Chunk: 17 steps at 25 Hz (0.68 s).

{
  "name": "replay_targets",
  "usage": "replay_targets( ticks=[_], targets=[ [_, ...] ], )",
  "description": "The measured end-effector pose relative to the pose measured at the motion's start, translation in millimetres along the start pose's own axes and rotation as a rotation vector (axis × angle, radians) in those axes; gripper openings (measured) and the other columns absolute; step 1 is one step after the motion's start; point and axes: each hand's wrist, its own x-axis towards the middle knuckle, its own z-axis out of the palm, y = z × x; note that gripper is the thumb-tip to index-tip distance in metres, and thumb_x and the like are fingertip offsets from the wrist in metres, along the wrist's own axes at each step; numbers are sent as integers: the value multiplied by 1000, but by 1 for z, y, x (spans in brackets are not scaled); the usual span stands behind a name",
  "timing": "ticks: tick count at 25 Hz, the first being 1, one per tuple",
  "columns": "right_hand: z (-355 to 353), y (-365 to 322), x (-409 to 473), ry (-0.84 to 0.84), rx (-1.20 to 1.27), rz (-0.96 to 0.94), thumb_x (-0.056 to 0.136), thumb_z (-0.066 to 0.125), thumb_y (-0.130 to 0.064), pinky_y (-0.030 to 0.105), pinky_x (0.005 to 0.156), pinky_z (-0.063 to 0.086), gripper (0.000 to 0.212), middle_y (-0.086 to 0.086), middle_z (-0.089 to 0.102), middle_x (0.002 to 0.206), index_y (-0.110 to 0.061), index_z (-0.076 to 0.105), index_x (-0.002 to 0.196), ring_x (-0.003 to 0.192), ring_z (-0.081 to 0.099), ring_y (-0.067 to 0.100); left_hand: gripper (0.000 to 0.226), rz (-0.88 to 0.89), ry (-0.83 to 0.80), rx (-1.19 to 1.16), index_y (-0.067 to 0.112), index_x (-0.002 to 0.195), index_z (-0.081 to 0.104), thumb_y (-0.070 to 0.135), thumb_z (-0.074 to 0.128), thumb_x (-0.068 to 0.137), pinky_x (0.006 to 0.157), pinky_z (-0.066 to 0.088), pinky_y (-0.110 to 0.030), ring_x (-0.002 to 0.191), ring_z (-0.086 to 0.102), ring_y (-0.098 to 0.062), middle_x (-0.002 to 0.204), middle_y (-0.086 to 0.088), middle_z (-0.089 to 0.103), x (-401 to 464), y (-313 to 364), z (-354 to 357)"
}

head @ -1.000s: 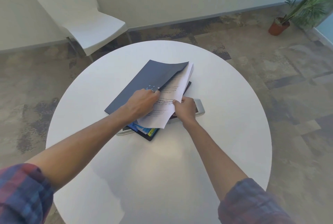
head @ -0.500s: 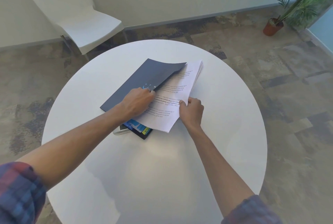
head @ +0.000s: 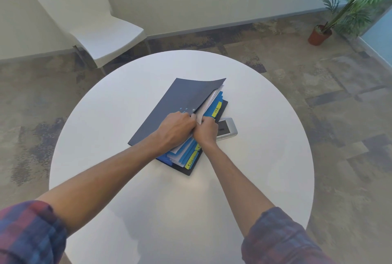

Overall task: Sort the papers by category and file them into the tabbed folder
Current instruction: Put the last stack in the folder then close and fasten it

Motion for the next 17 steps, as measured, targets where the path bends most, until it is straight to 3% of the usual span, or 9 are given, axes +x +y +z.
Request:
replay_targets(
  ticks=[3, 6, 9, 13, 15, 17],
  targets=[
    [1, 4, 3, -60, -94, -17, 89, 57, -8, 33, 54, 30, 19, 13, 60, 74, 5, 61, 76, 69, 48, 30, 15, 7, 2, -23, 5, 108, 56, 12, 47, 97, 63, 45, -29, 76, 60, -22, 95, -7, 65, -5, 6, 0],
    [0, 8, 9, -131, -151, 15, 91, 56, -9, 30, 64, 35, 21, 19, 70, 95, -7, 55, 70, 78, 53, 31, 18, -8, -26, -19, 5, 112, 54, 11, 47, 97, 67, 49, -32, 82, 64, -25, 96, -9, 65, -11, 18, 1],
    [0, 19, 12, -212, -288, 16, 91, 59, -9, 31, 68, 38, 9, 19, 70, 107, -3, 65, 93, 97, 63, 37, 19, -45, -40, -14, 4, 114, 53, 9, 46, 96, 63, 43, -33, 82, 63, -26, 96, -9, 62, -13, 29, 5],
    [-5, 34, 6, -212, -253, 39, 93, 53, -9, 31, 66, 36, 27, 20, 71, 105, -11, 51, 66, 86, 59, 35, 34, -80, -82, -58, 9, 129, 46, 12, 46, 95, 57, 42, -32, 76, 61, -26, 99, -8, 60, -12, 44, 14],
    [-9, 47, 1, -167, -143, 67, 92, 54, -13, 33, 66, 43, 17, 15, 71, 97, -9, 62, 77, 90, 64, 35, 49, -61, -44, -95, 23, 145, 29, 23, 44, 99, 48, 34, -28, 70, 56, -21, 102, -4, 57, -13, 49, 22],
    [-13, 60, -7, -103, 75, 174, 86, 58, -16, 40, 77, 57, 12, 7, 72, 87, -11, 69, 89, 80, 71, 25, 49, -82, 82, -166, 29, 148, 26, 34, 39, 101, 51, 38, -27, 77, 62, -22, 106, -2, 60, -14, 41, 32]
  ],
)
